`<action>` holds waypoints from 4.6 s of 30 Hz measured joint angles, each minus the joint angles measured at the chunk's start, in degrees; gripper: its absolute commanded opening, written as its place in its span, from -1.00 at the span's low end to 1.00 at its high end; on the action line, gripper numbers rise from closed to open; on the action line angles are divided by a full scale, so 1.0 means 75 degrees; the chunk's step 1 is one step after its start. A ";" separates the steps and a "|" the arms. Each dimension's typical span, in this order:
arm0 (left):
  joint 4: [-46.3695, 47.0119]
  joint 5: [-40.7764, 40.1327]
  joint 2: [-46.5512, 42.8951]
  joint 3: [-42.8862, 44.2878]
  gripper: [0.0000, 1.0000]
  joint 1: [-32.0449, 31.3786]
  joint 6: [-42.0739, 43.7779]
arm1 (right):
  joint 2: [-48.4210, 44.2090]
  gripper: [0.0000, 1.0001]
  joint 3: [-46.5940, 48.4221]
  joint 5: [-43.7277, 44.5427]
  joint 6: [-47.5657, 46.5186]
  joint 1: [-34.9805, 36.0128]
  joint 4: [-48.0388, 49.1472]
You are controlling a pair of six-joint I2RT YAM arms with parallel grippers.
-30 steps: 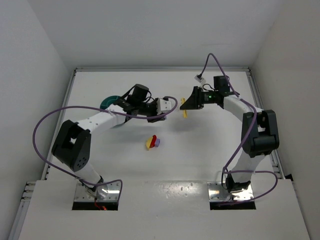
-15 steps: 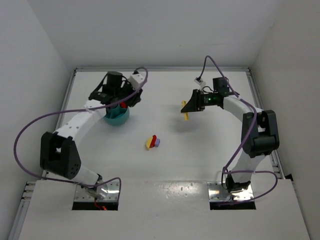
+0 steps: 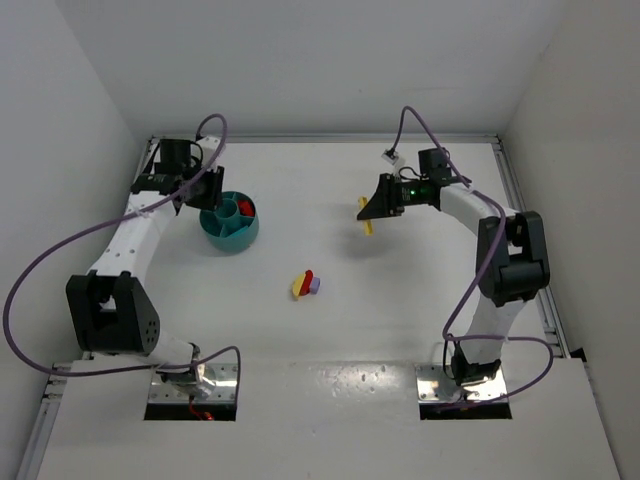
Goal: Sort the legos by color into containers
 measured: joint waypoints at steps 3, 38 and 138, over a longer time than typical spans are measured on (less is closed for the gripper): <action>-0.0076 -0.0015 0.0405 0.0157 -0.90 0.0029 -0.0717 | 0.0099 -1.00 0.0055 0.0015 0.0000 0.0006 -0.0009; 0.0356 -0.1862 0.2270 0.1052 0.33 0.0131 -0.4237 | 0.0128 -1.00 0.0152 -0.0020 0.0003 0.0026 -0.0017; 0.3445 0.8591 0.1734 -0.0388 -1.00 -0.2393 -0.2011 | 0.0487 0.45 0.0309 -0.3436 0.3217 0.1550 0.4447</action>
